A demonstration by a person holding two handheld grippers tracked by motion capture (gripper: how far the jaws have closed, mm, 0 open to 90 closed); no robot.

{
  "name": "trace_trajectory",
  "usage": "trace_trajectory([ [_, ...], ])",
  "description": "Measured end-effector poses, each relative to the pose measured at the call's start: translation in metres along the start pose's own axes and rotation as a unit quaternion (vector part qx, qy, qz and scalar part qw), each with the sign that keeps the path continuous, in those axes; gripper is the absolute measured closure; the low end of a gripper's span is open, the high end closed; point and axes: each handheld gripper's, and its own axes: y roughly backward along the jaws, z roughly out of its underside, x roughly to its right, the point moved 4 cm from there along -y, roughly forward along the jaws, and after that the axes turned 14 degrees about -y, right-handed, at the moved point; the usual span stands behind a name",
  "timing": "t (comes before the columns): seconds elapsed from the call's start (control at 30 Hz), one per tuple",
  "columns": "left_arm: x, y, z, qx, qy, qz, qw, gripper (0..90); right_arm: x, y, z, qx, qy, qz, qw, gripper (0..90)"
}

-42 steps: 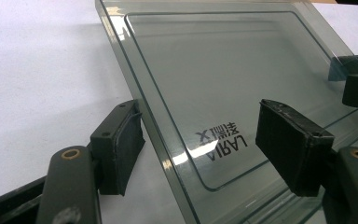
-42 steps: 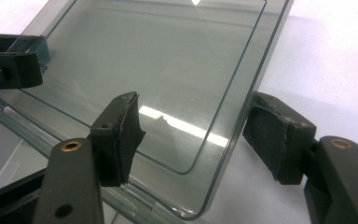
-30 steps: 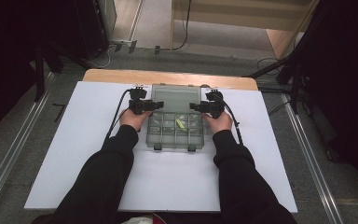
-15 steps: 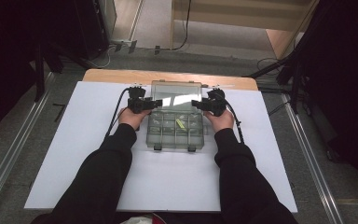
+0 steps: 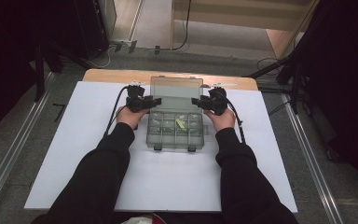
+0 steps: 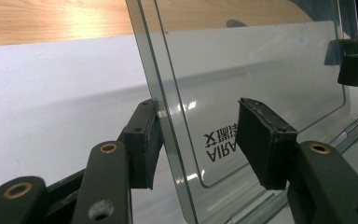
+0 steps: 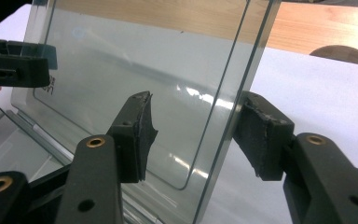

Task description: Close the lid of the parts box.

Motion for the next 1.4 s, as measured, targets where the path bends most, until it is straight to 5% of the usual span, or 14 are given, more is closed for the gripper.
trace_trajectory([
  [1.4,0.006,0.03,-0.007,0.025,-0.02,0.033,0.9989,59.0,-0.017,0.035,-0.001,0.002,0.032,-0.027,0.9991,54.5],
])
